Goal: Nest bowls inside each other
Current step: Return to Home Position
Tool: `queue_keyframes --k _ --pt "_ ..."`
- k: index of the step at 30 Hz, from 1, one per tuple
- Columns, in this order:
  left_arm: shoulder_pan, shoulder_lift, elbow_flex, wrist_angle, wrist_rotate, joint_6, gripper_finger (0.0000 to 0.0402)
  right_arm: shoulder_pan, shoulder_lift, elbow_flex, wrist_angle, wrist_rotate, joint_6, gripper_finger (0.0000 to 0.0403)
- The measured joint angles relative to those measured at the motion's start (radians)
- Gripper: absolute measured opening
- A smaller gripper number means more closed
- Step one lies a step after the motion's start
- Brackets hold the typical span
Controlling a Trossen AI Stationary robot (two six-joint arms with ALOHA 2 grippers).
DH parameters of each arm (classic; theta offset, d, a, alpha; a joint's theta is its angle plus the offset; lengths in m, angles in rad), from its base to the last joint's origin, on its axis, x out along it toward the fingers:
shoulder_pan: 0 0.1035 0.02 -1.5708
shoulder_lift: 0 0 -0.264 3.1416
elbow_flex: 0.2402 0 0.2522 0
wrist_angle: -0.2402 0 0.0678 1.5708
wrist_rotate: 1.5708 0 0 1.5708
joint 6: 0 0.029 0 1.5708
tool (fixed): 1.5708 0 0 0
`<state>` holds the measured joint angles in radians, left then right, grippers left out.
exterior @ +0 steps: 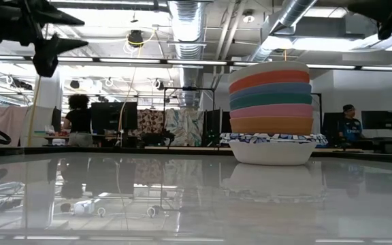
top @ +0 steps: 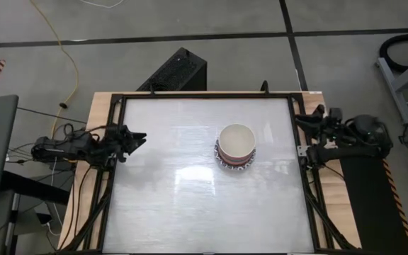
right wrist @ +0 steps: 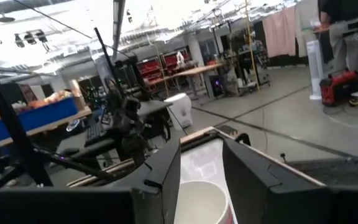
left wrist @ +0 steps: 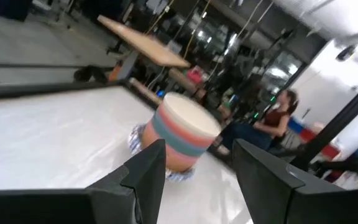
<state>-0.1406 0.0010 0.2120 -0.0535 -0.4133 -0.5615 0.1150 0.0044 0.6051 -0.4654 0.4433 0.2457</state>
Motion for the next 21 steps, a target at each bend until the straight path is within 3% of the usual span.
queue_keyframes --k 7,14,21 --pt "0.0 0.001 -0.001 -0.029 -0.002 -0.046 0.0175 0.0 0.0 -0.085 0.025 -0.018 0.09 0.014" --pt "0.0 0.003 -0.001 0.04 -0.017 -0.092 0.0175 0.001 -0.001 -0.263 0.197 -0.065 0.113 0.014" --pt "0.0 0.003 -0.001 0.038 -0.117 -0.154 0.0175 0.002 -0.001 -0.358 0.244 -0.171 0.12 0.014"
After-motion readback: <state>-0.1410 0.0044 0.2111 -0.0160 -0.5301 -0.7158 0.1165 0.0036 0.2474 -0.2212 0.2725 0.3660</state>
